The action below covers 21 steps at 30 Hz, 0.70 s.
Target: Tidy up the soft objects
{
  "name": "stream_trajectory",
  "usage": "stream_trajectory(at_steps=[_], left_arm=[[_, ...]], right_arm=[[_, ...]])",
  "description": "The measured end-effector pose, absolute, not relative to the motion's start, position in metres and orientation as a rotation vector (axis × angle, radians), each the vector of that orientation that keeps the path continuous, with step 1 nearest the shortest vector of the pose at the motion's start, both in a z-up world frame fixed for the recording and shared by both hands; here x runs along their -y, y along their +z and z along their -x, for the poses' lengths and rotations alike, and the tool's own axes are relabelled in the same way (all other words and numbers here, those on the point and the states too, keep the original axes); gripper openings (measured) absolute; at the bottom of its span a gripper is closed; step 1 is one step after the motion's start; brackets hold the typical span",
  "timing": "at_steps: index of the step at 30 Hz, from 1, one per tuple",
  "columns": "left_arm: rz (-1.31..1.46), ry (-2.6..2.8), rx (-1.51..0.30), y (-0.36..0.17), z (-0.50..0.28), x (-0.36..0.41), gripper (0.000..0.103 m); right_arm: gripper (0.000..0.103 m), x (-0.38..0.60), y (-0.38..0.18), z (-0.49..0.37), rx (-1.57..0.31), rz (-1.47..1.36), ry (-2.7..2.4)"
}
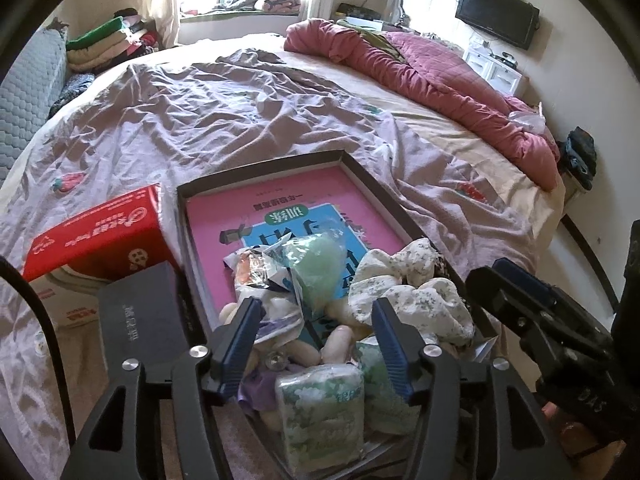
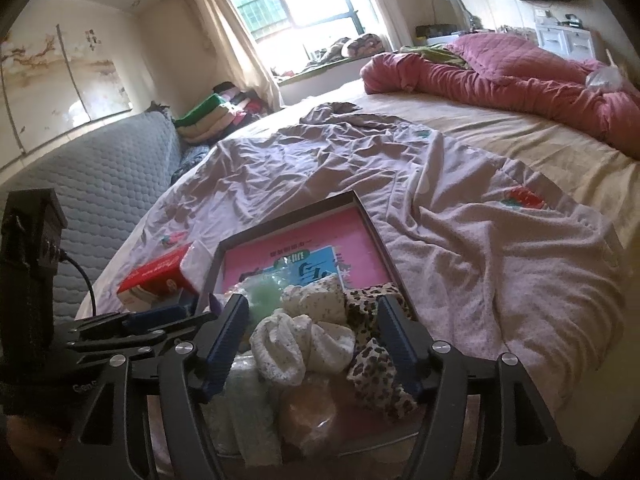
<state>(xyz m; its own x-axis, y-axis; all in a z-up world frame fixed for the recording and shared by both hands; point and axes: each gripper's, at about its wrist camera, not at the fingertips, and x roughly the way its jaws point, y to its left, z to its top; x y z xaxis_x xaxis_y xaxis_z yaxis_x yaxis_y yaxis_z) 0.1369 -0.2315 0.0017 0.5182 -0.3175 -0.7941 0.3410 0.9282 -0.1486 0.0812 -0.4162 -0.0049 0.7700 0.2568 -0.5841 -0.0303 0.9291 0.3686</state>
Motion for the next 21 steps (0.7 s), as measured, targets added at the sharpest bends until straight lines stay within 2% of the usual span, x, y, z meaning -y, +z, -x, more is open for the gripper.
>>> stream_trajectory(at_steps=[14, 18, 21], left_arm=[[-0.03, -0.331, -0.886, 0.026, -0.116, 0.212, 0.07], [-0.026, -0.314, -0.877, 0.034, -0.108, 0.203, 0.078], [-0.019, -0.296, -0.87, 0.038, -0.102, 0.195, 0.08]], right_arm=[[0.075, 0.399, 0.017, -0.068, -0.65, -0.24, 0.134], [0.075, 0.393, 0.025, -0.063, -0.633, -0.211, 0.123], [0.076, 0.39, 0.033, -0.059, -0.619, -0.199, 0.118]])
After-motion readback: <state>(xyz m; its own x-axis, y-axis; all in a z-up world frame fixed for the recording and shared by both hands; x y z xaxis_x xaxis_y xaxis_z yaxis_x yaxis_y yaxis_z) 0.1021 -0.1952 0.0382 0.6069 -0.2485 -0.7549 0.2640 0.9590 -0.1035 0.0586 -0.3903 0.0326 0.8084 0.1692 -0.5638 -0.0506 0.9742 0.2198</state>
